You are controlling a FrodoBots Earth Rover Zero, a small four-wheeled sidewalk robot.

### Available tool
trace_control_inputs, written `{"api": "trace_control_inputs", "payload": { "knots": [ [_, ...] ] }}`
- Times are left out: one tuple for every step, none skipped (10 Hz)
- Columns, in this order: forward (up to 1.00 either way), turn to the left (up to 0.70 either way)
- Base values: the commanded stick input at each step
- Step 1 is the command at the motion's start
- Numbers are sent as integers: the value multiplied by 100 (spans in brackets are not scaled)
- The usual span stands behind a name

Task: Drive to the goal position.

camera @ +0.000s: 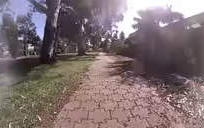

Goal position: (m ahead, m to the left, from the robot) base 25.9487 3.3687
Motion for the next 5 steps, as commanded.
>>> {"api": "trace_control_inputs", "payload": {
  "knots": [
    [70,0],
    [70,0],
    [70,0],
    [70,0],
    [70,0]
  ]
}}
